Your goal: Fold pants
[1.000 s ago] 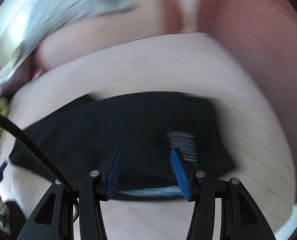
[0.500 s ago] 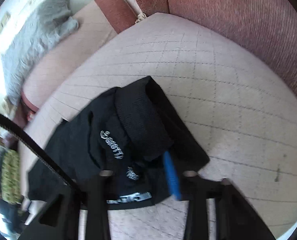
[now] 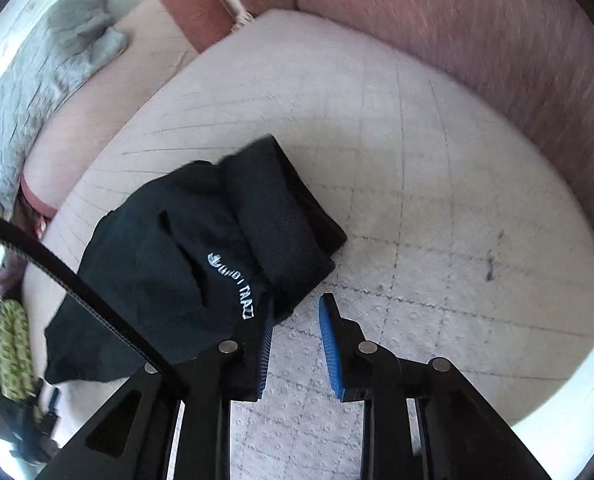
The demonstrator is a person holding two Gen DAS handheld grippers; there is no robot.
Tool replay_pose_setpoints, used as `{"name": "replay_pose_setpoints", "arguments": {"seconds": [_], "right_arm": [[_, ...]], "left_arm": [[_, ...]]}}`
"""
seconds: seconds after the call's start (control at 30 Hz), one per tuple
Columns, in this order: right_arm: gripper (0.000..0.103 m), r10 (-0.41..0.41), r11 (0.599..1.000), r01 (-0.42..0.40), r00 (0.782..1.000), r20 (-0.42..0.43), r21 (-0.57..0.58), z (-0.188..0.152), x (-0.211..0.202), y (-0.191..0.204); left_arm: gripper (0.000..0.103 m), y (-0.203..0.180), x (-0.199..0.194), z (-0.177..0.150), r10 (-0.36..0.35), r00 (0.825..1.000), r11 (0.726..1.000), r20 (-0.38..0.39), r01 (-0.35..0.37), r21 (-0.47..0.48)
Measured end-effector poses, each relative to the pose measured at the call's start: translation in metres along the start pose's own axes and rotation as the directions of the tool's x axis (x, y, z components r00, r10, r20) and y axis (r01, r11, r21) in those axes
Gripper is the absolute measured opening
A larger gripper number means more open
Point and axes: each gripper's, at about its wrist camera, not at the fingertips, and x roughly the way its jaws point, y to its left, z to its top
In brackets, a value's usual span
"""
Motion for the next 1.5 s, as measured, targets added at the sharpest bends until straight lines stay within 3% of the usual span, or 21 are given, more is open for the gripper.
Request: {"name": "replay_pose_setpoints", "arguments": {"seconds": [0.07,0.13,0.17,0.27,0.3,0.43,0.57,0.7,0.73,0.77,0.8,0.9,1.03,1.07,1.13,1.23,1.33,1.4,1.43,1.5], "right_arm": [[0.028,-0.022,0.996,0.026,0.998,0.053,-0.082,0.005,-0.013,0.024],[0.03,0.046,0.986,-0.033,0.996,0.079,-0.16,0.015,-0.017,0.055],[0.037,0.102,0.974,-0.085,0.992,0.074,-0.208,0.021,-0.013,0.078],[0.052,0.236,0.921,-0.215,0.972,0.024,-0.325,0.038,0.01,0.139],[0.052,0.248,0.908,-0.23,0.969,0.005,-0.349,0.044,0.021,0.156],[0.052,0.24,0.872,-0.249,0.968,-0.076,-0.421,0.07,0.081,0.218],[0.053,0.114,0.848,-0.149,0.989,-0.099,-0.508,0.087,0.138,0.265],[0.057,0.053,0.83,-0.121,0.989,-0.14,-0.545,0.089,0.168,0.272],[0.053,0.058,0.821,-0.122,0.99,-0.131,-0.558,0.088,0.167,0.274],[0.025,0.071,0.815,-0.132,0.989,-0.129,-0.565,0.086,0.166,0.276],[0.013,0.053,0.818,-0.11,0.992,-0.116,-0.565,0.087,0.166,0.275],[0.007,0.053,0.821,-0.09,0.995,-0.082,-0.563,0.094,0.164,0.275],[0.005,0.055,0.867,-0.068,0.998,-0.041,-0.494,0.116,0.171,0.272],[0.0,0.038,0.87,-0.046,0.999,-0.026,-0.491,0.116,0.172,0.272],[0.0,-0.011,0.876,0.013,1.0,0.008,-0.482,0.122,0.179,0.271],[0.002,-0.003,0.892,0.012,1.0,0.02,-0.453,0.131,0.174,0.266],[0.014,0.023,0.881,0.003,0.999,0.049,-0.474,0.128,0.15,0.272],[0.02,0.069,0.856,-0.033,0.996,0.051,-0.516,0.118,0.125,0.282],[0.022,0.091,0.843,-0.054,0.995,0.043,-0.535,0.112,0.116,0.286],[0.039,0.148,0.805,-0.114,0.989,0.01,-0.582,0.092,0.1,0.304]], "left_arm": [[0.067,-0.02,0.014,0.0,0.002,1.0,0.999,-0.03,0.0,0.054],[0.067,-0.036,0.034,0.0,0.027,0.998,0.995,-0.056,-0.021,0.098],[0.067,-0.041,0.045,0.0,0.036,0.997,0.992,-0.069,-0.027,0.119],[0.067,-0.039,0.076,-0.009,0.102,0.985,0.983,-0.142,-0.078,0.165],[0.067,-0.038,0.077,-0.013,0.105,0.986,0.979,-0.132,-0.079,0.186],[0.067,-0.038,0.071,-0.021,0.108,0.988,0.968,-0.113,-0.078,0.24],[0.067,-0.036,0.07,-0.02,0.101,0.989,0.97,-0.11,-0.074,0.231],[0.071,-0.037,0.074,-0.02,0.108,0.988,0.966,-0.11,-0.078,0.245],[0.072,-0.038,0.074,-0.02,0.111,0.988,0.965,-0.109,-0.08,0.25],[0.074,-0.039,0.076,-0.02,0.114,0.988,0.963,-0.109,-0.083,0.256],[0.075,-0.039,0.076,-0.02,0.114,0.988,0.963,-0.109,-0.083,0.257],[0.075,-0.038,0.077,-0.019,0.115,0.988,0.962,-0.107,-0.084,0.261],[0.076,-0.037,0.079,-0.019,0.119,0.988,0.959,-0.102,-0.088,0.27],[0.077,-0.037,0.079,-0.018,0.12,0.988,0.958,-0.101,-0.089,0.273],[0.077,-0.042,0.082,-0.016,0.122,0.988,0.957,-0.1,-0.09,0.276],[0.077,-0.041,0.078,-0.014,0.097,0.99,0.963,-0.107,-0.066,0.26],[0.077,-0.029,0.064,-0.006,-0.005,0.992,0.982,-0.13,0.029,0.185],[0.077,-0.012,0.04,0.005,-0.056,0.996,0.993,-0.066,0.063,0.102],[0.077,0.002,0.024,0.012,-0.047,0.999,0.998,-0.001,0.047,0.049],[0.077,0.026,0.004,0.02,0.023,0.996,0.999,0.082,-0.02,-0.039]]}}
